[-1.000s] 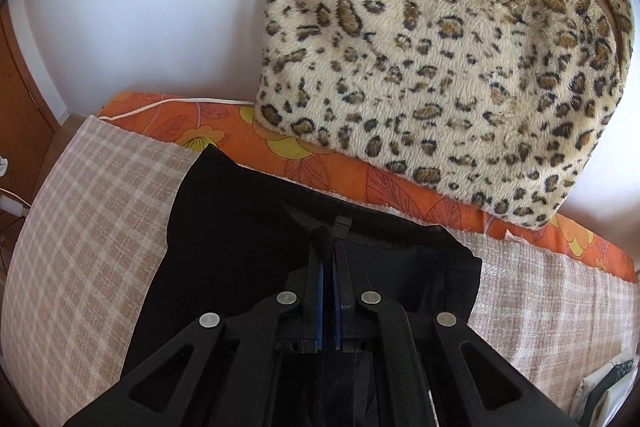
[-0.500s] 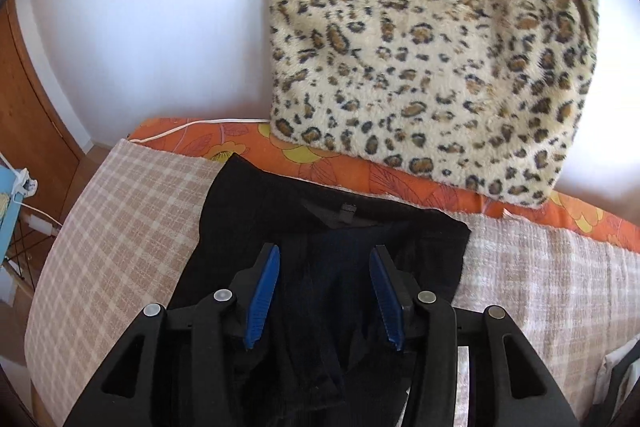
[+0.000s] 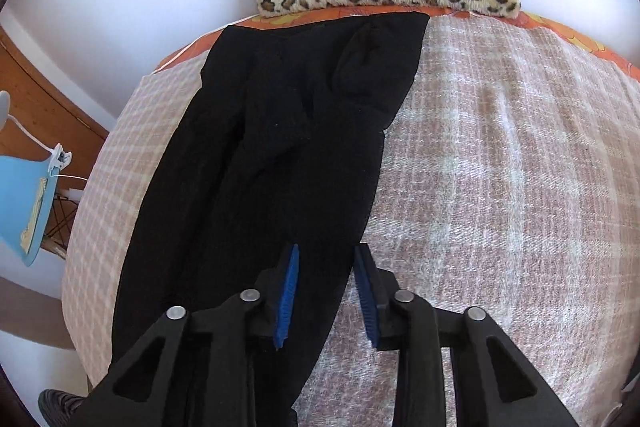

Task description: Fold small clothes

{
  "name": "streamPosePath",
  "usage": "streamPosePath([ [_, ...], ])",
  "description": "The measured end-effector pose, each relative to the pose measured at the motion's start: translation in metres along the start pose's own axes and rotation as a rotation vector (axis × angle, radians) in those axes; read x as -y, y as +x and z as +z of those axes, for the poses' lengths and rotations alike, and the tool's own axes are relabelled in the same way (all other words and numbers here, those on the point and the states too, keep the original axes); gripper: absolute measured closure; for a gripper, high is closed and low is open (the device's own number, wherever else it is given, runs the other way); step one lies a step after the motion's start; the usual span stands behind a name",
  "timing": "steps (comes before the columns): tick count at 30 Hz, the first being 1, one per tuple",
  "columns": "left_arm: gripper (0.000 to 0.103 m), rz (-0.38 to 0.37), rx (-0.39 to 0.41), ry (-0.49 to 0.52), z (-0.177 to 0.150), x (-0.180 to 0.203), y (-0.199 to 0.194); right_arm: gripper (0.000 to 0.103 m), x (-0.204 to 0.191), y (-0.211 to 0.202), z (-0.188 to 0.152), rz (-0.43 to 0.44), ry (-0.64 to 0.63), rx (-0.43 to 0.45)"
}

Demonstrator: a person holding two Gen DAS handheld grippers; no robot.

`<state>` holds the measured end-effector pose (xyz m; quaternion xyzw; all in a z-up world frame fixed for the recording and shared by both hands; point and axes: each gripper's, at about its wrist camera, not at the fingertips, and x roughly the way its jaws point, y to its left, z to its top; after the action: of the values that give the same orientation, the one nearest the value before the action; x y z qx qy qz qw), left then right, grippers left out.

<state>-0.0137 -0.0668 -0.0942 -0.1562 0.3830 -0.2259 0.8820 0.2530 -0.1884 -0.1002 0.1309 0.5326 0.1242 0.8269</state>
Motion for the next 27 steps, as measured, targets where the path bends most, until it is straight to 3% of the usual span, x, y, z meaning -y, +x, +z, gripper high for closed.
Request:
streamPosePath([
  [1, 0.099, 0.001, 0.002, 0.004, 0.000, 0.000, -0.001, 0.103, -0.001, 0.000, 0.000, -0.001, -0.004, 0.000],
  [5, 0.099, 0.012, -0.003, 0.033, -0.006, 0.003, -0.006, 0.103, -0.005, -0.004, 0.007, -0.132, -0.095, 0.019],
  [7, 0.099, 0.004, -0.030, 0.026, -0.010, -0.001, -0.007, 0.103, 0.002, -0.009, 0.013, -0.144, -0.093, 0.038],
  [8, 0.099, -0.002, -0.049, 0.034, -0.012, -0.002, -0.009, 0.098, 0.003, -0.011, 0.014, -0.148, -0.092, 0.025],
  [11, 0.098, 0.024, -0.070, 0.105, -0.014, 0.002, -0.021, 0.061, 0.000, -0.027, 0.006, -0.208, -0.119, 0.040],
  [12, 0.097, 0.026, -0.071, 0.123, -0.013, 0.003, -0.026, 0.061, -0.002, -0.037, 0.000, -0.210, -0.126, 0.059],
  [16, 0.071, 0.061, -0.056, 0.168, 0.001, 0.002, -0.033, 0.061, -0.024, -0.079, -0.045, -0.124, -0.152, 0.081],
  [20, 0.070, 0.083, -0.080, 0.159, 0.019, -0.016, -0.033, 0.061, -0.058, -0.102, -0.112, -0.028, -0.171, 0.009],
  [22, 0.069, 0.157, -0.090, 0.136, 0.026, -0.035, -0.038, 0.061, -0.068, -0.106, -0.147, 0.007, -0.177, -0.028],
  [25, 0.068, 0.244, -0.121, 0.030, 0.033, -0.072, -0.046, 0.061, -0.068, -0.103, -0.188, 0.054, -0.120, -0.079],
  [27, 0.068, 0.237, -0.171, -0.043, 0.034, -0.092, -0.043, 0.061, -0.064, -0.097, -0.206, 0.112, -0.066, -0.105],
])
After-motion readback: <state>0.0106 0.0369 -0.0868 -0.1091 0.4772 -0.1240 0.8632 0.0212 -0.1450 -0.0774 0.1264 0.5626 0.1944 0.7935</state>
